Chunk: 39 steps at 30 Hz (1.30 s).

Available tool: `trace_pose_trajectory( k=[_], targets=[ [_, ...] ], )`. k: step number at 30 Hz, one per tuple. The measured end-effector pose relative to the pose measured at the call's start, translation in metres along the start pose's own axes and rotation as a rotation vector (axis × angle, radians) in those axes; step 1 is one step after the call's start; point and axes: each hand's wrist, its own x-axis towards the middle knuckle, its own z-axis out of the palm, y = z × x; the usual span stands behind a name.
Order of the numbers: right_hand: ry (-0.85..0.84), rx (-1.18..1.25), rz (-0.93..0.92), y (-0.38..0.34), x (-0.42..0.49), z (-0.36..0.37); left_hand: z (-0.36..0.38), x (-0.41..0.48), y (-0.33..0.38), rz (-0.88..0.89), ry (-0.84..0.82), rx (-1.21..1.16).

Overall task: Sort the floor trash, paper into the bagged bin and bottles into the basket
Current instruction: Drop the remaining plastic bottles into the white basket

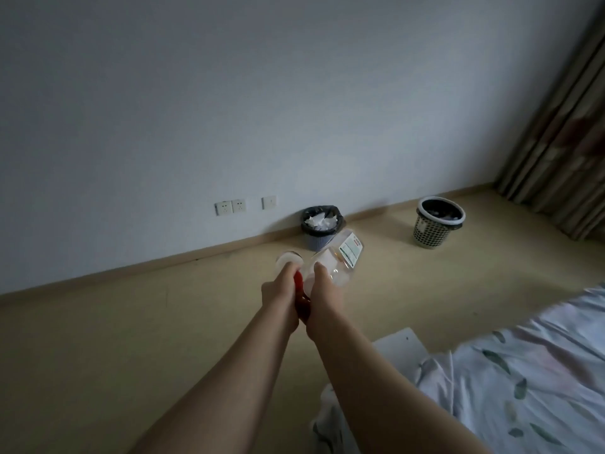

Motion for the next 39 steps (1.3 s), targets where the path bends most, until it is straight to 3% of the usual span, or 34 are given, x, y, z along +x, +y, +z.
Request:
trace_pose_trajectory(
  k=[9,19,28,34,39],
  targets=[
    [-0.045,0.072,0.069,-0.084,0.153,0.070,0.090,0.152,0.078,-0.021,-0.039,0.000],
    [0.161,0.221,0.073,-0.197,0.315,0.139,0.224,0.326,0.174,-0.094,-0.227,0.206],
    [0.464,0.297,0.135,-0.284,0.434,0.105,0.361,0.404,0.190,-0.240,-0.386,0.403],
    [0.453,0.384,0.064,-0.369,0.527,0.072,0.487,0.449,0.197,-0.226,-0.433,0.436],
    [0.460,0.304,0.071,-0.463,0.598,0.035,0.606,0.476,0.211,-0.201,-0.427,0.447]
  ],
)
